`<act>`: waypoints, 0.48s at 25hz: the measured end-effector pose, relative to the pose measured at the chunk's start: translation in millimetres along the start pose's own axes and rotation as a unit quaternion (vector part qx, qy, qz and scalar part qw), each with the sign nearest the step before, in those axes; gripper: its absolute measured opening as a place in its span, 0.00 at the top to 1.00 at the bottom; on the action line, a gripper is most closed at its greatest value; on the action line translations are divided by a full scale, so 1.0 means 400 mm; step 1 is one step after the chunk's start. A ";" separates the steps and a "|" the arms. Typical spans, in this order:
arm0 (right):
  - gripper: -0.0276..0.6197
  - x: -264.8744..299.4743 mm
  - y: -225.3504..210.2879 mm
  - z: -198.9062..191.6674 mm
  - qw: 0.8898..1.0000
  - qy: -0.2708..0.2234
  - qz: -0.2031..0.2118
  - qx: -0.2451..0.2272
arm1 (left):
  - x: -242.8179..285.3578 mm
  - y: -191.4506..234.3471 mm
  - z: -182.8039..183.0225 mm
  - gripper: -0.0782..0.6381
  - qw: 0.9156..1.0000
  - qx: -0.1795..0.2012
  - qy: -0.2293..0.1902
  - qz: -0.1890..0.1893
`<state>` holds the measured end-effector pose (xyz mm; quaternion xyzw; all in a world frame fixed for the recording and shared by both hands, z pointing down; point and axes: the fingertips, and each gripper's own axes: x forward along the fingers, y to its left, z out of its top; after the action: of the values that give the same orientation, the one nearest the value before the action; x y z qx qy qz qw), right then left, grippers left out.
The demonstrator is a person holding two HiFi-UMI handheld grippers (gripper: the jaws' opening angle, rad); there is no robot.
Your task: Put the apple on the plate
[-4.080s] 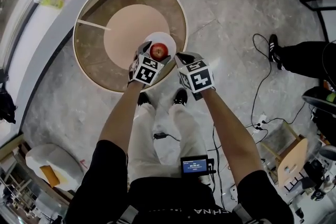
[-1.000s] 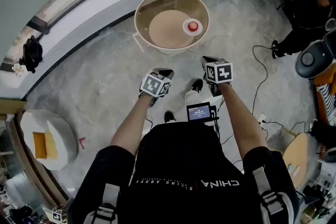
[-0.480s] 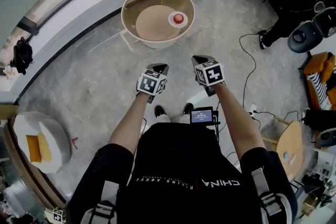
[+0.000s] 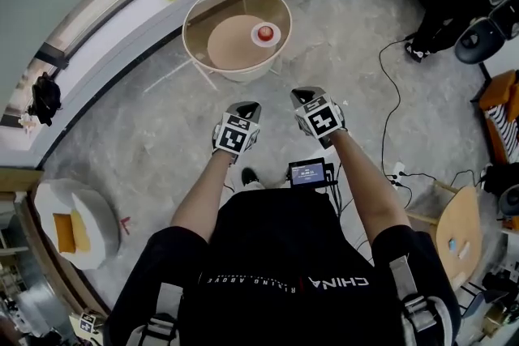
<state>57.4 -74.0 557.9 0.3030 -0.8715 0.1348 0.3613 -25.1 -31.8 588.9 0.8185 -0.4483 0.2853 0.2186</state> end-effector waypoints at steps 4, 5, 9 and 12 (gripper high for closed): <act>0.91 -0.009 -0.012 -0.004 1.000 -0.007 0.013 -0.008 | -0.018 -0.032 0.057 0.87 0.999 -0.024 -0.025 -0.036; 0.91 -0.010 -0.013 -0.007 1.000 -0.005 0.016 -0.018 | -0.017 -0.042 0.066 0.87 0.998 -0.025 -0.027 -0.043; 0.91 -0.014 -0.024 0.001 0.999 -0.007 0.026 -0.039 | -0.007 -0.084 0.084 0.87 0.997 -0.032 -0.042 -0.059; 0.91 -0.026 -0.033 0.024 0.999 -0.015 0.027 -0.044 | -0.007 -0.098 0.096 0.87 0.997 -0.033 -0.046 -0.058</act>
<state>66.3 -84.3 544.0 0.2651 -0.8899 0.1018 0.3570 17.6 -34.0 554.4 0.8477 -0.4191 0.2193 0.2402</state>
